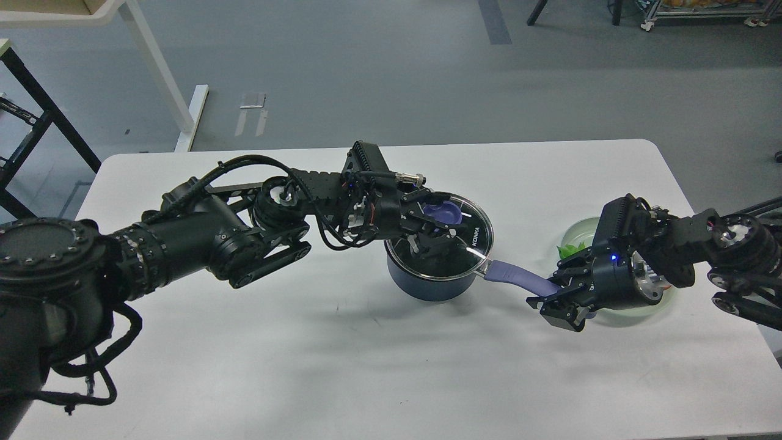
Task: Open pot lid
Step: 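Lift the glass lid off the pot with the left gripper, moving it aside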
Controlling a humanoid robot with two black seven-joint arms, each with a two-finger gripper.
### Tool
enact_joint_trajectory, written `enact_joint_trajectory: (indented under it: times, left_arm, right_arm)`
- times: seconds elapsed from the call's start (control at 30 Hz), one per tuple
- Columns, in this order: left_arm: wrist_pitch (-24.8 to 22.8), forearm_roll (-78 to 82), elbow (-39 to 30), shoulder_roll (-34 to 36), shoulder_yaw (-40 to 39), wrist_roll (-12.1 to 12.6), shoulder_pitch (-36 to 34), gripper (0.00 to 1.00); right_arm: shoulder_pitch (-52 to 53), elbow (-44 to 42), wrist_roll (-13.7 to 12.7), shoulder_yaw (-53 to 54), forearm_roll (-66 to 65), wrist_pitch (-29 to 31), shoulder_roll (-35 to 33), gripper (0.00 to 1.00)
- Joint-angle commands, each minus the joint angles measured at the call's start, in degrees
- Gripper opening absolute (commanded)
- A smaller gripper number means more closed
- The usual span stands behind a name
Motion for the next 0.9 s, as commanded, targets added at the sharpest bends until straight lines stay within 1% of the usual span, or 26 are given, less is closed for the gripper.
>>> enact_joint_trajectory:
  times: [0.0, 0.07, 0.13, 0.23, 0.3, 0.4, 0.47, 0.63, 0.87]
  left_arm:
    - [0.2, -2.2, -1.3, 4.0, 0.1, 0.0, -5.1, 0.27]
    - [0.3, -2.3, -3.3, 7.3, 0.2, 0.0, -6.3, 0.27]
    - [0.5, -2.2, -6.4, 12.3, 0.2, 0.0, -6.6, 0.28]
    - [1.3, -2.1, -12.8, 21.2, 0.5, 0.0, -5.5, 0.28]
    - [2.2, -2.1, -16.3, 28.0, 2.5, 0.0, -4.2, 0.28]
    - [6.2, -2.5, -20.5, 36.7, 5.2, 0.0, -0.1, 0.29]
    - [9.5, -2.4, -21.8, 40.6, 6.0, 0.0, 4.2, 0.29]
    - [13.3, -2.3, -22.3, 45.7, 6.1, 0.0, 12.6, 0.29]
    - [19.3, -1.8, -21.1, 46.0, 5.7, 0.0, 20.2, 0.30]
  right_arm:
    - [0.0, 0.1, 0.0, 0.0, 0.0, -0.3, -0.4, 0.28]
    - [0.0, 0.1, 0.0, 0.1, 0.0, -0.9, -1.1, 0.28]
    - [0.0, 0.1, 0.0, 0.1, 0.0, -1.0, -1.1, 0.29]
    - [0.0, 0.0, 0.0, 0.1, 0.0, -1.0, -1.1, 0.29]
    - [0.0, 0.1, 0.0, 0.2, 0.0, -1.0, -1.1, 0.29]
    - [0.0, 0.1, 0.0, 0.2, 0.0, -1.0, -1.0, 0.29]
    - [0.0, 0.1, 0.0, 0.3, 0.0, -1.0, -1.0, 0.29]
    - [0.0, 0.1, 0.0, 0.3, 0.0, -1.0, -1.1, 0.29]
    - [0.0, 0.1, 0.0, 0.2, 0.0, -1.0, -1.1, 0.29]
